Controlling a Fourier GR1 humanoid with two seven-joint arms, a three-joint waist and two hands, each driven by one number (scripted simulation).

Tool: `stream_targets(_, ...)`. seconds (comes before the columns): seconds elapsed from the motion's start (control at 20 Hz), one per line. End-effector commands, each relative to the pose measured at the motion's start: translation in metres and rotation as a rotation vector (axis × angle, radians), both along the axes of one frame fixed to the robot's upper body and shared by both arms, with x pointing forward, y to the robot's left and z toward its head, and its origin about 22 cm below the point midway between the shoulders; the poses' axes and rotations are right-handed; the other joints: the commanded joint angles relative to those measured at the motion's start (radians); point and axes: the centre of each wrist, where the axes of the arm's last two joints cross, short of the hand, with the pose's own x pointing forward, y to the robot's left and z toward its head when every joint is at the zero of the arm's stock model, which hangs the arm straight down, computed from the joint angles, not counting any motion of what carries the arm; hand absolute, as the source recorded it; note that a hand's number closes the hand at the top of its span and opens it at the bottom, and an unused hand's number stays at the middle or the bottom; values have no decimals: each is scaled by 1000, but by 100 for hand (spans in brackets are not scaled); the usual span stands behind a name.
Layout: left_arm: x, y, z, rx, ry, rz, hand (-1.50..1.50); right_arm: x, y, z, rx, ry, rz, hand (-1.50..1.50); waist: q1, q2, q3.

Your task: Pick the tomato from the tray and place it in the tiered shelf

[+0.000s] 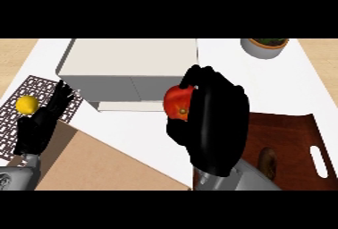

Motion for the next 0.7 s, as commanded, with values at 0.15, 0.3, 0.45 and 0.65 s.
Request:
stream_targets(0.15, -16, -29, -40, -98, 185, -63, 0, 46, -1, 43, 68, 57, -236, 150, 35, 25, -28)
stream_targets(0.3, -17, -39, -47, -103, 174, -72, 0, 66, -2, 52, 48, 80, -226, 150, 39, 29, -28)
stream_targets(0.45, -15, -36, -43, -103, 171, -77, 0, 87, 2, 63, 1, 99, -217, 150, 53, 33, -29)
stream_targets(0.65, -15, -35, -46, -100, 163, -91, 0, 113, 3, 56, -22, 161, -180, 150, 64, 39, -28)
